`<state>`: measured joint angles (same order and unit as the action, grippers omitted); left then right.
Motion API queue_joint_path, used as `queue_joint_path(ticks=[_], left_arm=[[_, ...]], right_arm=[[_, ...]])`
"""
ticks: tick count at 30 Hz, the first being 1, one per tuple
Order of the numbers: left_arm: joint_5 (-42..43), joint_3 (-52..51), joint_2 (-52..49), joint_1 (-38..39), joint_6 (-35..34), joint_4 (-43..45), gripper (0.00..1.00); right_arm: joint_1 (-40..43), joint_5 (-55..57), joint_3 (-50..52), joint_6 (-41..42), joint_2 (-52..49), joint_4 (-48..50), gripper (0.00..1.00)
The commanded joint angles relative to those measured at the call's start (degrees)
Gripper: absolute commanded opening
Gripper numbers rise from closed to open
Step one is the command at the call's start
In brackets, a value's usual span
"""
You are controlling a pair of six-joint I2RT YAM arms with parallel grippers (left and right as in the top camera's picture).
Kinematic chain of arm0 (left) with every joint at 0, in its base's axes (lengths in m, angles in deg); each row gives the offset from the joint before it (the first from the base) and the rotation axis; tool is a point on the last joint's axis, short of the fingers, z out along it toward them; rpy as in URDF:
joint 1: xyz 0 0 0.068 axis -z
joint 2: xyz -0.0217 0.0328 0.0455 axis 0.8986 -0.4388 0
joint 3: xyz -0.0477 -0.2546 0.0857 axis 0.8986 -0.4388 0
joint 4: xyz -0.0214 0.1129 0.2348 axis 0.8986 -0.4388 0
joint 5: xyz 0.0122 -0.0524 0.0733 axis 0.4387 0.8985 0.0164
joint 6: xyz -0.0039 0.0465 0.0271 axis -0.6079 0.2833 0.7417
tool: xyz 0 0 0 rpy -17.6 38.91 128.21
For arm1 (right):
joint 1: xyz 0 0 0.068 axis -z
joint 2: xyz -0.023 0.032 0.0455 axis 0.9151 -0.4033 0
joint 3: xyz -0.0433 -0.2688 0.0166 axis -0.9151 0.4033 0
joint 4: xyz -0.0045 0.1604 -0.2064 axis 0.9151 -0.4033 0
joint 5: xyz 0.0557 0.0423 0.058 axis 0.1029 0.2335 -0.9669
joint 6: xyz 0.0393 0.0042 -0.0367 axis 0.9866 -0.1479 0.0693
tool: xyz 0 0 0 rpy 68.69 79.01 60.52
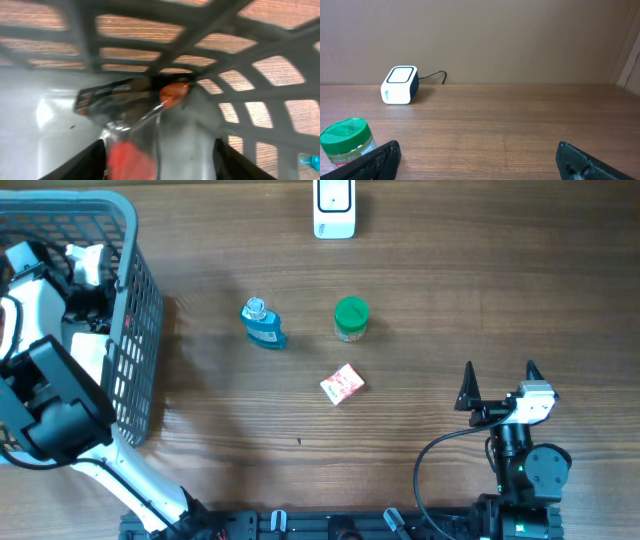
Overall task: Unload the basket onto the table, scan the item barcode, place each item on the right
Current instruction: 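Grasp the red-black tool package by its handle with the left gripper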
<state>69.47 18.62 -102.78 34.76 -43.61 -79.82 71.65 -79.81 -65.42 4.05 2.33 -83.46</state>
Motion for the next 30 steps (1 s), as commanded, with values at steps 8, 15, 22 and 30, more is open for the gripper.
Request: queue_joint_path(ticks=[8,15,22,30], left_arm=[[1.11,-0.7,-0.98,0.83,1.07,-0.2,0.49],[1.11,-2.58,-1.77,0.83,1.07,2.29,0.49],[1.11,-2.6,-2.99,0.83,0.83,2.56,0.29],[1.14,-2.6,-2.99,0.81,0.39,2.56,0.04]], right_arm=[[-0.13,-0.72,0.07,-0.5,-0.02,0.33,1.0],[-0.13,-0.74,0.07,-0.48,-0.02,0.33,1.0],[-0.13,-0.72,0.07,-0.48,-0.02,0.33,1.0],[-0.13,-0.72,0.07,-0.48,-0.02,0.33,1.0]])
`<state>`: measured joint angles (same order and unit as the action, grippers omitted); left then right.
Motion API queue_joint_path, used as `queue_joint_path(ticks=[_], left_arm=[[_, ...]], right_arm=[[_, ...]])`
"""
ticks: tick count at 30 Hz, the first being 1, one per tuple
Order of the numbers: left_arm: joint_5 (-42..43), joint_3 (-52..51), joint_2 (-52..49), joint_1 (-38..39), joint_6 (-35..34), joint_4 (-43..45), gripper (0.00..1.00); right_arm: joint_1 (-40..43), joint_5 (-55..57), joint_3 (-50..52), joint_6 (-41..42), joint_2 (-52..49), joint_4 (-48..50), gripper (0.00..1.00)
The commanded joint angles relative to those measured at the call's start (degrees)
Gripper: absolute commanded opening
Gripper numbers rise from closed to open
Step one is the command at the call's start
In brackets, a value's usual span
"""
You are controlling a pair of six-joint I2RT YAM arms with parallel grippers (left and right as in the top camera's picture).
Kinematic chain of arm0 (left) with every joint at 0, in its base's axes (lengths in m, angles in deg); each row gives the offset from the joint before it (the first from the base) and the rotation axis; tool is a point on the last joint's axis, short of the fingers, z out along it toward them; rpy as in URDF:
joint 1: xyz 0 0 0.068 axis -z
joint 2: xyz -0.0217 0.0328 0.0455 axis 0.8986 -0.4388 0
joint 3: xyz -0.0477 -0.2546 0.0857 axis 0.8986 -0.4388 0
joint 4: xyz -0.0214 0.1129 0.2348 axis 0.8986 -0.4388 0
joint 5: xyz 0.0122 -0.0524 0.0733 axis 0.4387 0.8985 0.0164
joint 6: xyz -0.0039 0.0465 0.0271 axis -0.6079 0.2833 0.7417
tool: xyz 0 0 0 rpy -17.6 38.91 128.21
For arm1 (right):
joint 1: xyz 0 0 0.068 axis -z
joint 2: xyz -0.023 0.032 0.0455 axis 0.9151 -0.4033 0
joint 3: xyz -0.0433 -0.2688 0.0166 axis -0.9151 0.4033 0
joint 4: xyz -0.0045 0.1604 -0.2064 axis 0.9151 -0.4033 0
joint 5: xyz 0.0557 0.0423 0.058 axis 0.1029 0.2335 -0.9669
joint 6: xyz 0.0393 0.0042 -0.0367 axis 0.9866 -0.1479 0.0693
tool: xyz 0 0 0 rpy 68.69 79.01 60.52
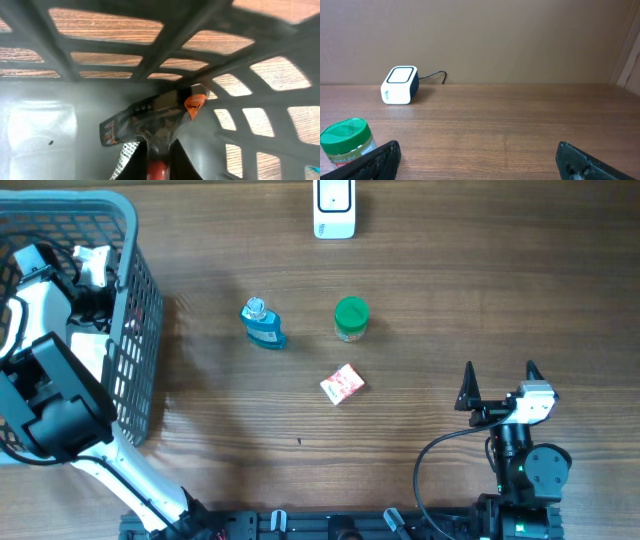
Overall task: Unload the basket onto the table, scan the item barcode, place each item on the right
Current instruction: 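Grasp the red-black tool package by its handle with the left gripper, then lift the tool package out and swing it toward the scanner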
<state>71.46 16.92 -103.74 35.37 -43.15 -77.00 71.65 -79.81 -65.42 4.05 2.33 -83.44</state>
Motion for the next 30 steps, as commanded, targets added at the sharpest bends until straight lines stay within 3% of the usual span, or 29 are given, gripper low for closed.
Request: queue_joint_path(ticks=[1,12,23,28,30], left_arm=[[-0.85,-0.9,-2.03,0.2,-0.07,-0.26,0.04],[-1.09,1.44,4.55,-3.43,-4.44,-2.58,0.04],[-0.96,2.23,24.94,-9.55,-12.46,-5.64,0.04],[3.61,2.23,33.92,-9.51,-19.19,-5.77,0.04],[10.84,2.23,37.77,-9.49,-22.73,-5.9,0.04]], right_arm=[[-0.13,-0.74,0.07,-0.48,-0.02,0.31,1.0],[-0.13,-0.74,0.07,-0.48,-0.02,0.31,1.0],[-0.13,-0.74,0.07,-0.48,-0.02,0.31,1.0],[-0.13,-0.74,0.07,-0.48,-0.02,0.31,1.0],[-0.13,-0.72,0.07,-0.48,-0.02,0.31,1.0]])
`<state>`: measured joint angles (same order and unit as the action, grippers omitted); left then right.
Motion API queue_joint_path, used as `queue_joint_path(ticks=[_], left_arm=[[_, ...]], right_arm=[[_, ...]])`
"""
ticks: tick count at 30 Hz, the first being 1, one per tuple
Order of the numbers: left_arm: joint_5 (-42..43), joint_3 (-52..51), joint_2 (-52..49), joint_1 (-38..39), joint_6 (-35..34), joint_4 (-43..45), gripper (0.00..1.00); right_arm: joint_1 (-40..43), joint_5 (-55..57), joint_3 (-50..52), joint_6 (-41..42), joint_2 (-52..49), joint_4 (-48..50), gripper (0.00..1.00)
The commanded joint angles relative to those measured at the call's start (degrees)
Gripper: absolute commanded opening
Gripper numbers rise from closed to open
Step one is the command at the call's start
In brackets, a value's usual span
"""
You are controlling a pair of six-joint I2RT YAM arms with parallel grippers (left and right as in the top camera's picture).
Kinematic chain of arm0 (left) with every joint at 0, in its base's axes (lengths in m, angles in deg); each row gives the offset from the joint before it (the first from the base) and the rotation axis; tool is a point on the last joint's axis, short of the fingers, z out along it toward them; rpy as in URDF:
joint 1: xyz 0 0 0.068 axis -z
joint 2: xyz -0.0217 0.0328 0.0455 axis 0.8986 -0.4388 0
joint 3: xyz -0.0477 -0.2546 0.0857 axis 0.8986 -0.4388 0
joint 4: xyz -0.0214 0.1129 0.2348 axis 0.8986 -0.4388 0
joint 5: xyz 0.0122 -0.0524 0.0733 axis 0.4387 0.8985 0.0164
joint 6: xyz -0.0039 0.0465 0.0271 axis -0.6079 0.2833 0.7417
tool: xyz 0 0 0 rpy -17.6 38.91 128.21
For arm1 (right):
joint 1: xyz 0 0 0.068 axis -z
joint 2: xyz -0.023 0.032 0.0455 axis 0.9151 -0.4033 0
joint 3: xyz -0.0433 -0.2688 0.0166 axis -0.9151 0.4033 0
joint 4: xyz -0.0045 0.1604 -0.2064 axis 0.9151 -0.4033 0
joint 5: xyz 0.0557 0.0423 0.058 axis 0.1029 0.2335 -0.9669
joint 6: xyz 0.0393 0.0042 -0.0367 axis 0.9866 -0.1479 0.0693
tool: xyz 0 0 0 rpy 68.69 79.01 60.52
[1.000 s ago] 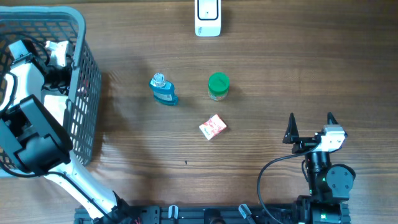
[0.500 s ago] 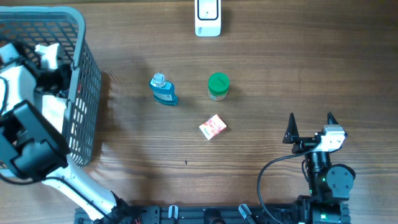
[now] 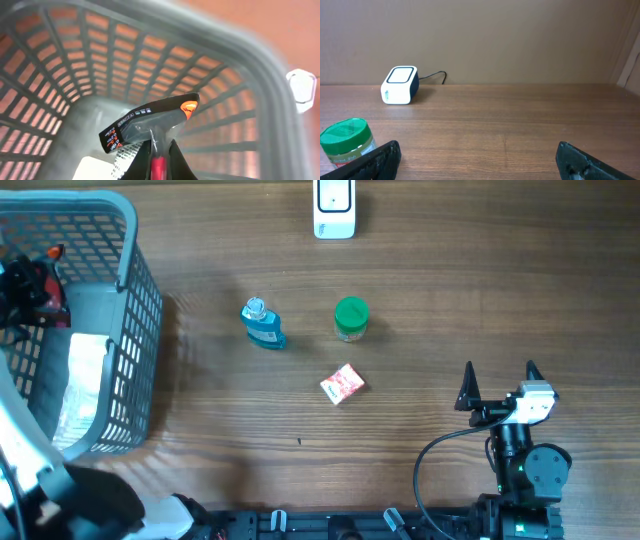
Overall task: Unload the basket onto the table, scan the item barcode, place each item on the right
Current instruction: 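Lift the tool package out and swing it toward the scanner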
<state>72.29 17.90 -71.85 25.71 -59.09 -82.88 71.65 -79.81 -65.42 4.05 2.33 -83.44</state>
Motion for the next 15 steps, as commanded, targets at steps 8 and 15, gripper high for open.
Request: queue_joint_path(ticks=[8,15], left_arm=[[24.46,1.25,14.99,10.25,-9.7,-0.61,0.04],[15.39,1.2,15.58,32.63,-3.15,-10.86,0.04]], right_arm=[[-0.13,-0.74,0.07,-0.48,-0.02,0.31,1.0],[-0.13,-0.74,0.07,-0.46,-0.02,0.31,1.0]])
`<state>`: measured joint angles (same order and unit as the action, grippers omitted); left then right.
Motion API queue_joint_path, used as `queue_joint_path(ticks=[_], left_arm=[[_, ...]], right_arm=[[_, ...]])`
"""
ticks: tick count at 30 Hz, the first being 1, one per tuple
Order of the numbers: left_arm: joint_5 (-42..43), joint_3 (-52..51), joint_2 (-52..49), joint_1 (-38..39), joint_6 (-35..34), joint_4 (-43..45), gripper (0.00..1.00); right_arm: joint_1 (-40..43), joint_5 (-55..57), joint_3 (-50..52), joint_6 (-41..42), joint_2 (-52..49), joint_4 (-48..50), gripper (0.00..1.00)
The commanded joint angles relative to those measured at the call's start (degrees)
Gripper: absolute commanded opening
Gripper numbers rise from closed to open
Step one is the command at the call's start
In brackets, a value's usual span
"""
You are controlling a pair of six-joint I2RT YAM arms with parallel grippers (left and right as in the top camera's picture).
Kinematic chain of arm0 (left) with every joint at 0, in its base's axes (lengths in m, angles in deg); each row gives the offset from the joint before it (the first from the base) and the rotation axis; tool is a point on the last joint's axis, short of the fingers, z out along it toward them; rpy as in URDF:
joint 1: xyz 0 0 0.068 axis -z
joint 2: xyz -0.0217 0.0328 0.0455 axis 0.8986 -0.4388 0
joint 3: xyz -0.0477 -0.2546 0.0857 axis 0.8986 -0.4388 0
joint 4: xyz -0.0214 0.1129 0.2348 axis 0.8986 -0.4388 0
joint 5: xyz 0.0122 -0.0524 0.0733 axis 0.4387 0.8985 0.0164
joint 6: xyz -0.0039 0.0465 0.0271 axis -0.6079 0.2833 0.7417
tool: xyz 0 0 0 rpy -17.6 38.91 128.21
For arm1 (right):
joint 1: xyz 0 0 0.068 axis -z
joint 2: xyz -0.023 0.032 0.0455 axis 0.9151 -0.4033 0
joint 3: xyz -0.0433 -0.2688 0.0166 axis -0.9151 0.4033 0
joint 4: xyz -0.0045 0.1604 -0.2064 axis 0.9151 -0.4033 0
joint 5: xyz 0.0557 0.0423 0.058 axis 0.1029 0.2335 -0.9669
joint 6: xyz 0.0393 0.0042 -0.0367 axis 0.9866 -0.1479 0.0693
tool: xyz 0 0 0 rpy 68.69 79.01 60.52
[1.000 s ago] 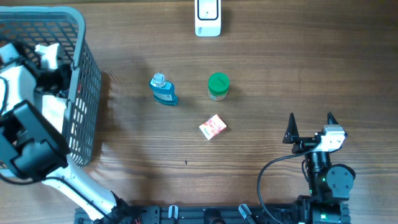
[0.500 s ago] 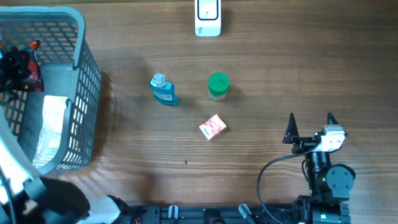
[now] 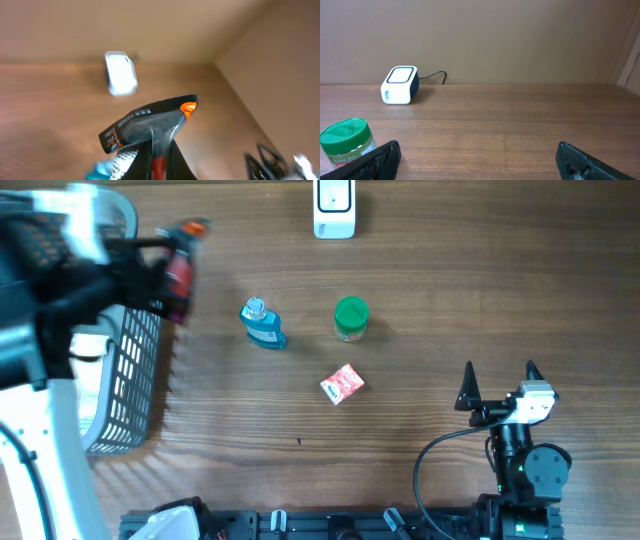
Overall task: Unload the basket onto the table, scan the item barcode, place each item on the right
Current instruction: 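Lift the tool package out and swing it toward the scanner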
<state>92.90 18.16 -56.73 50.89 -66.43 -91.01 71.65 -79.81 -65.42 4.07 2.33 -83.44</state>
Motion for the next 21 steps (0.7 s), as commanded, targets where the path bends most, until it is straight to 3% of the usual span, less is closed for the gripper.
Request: queue_joint_path(ticks=[1,4,8,13,21], left_arm=[[-9.84,0.7,0.44,11.85,4.92,-4.59,0.04],[-16.04,-0.44,0.42,21.18,5.68,-6.27,0.04],[-16.17,-1.49,-0.39,30.97,4.85,-6.21,0.04],[-16.65,-3.78,-4.33,36.98,3.04,-5.29,0.04],[-20.87,-14.58,-13.33,46.16,-2.62,10.71,0.04]], right_arm=[[-0.13,-0.74,0.07,-0.5,-0.02,0.31,1.0],[-0.13,-0.72,0.07,-0.5,-0.02,0.31,1.0],[-0.13,-0.72,0.07,-0.5,-0.02,0.31,1.0],[-0.13,-0.72,0.07,-0.5,-0.02,0.31,1.0],[-0.13,-0.72,0.07,-0.48,-0.02,0.31,1.0]])
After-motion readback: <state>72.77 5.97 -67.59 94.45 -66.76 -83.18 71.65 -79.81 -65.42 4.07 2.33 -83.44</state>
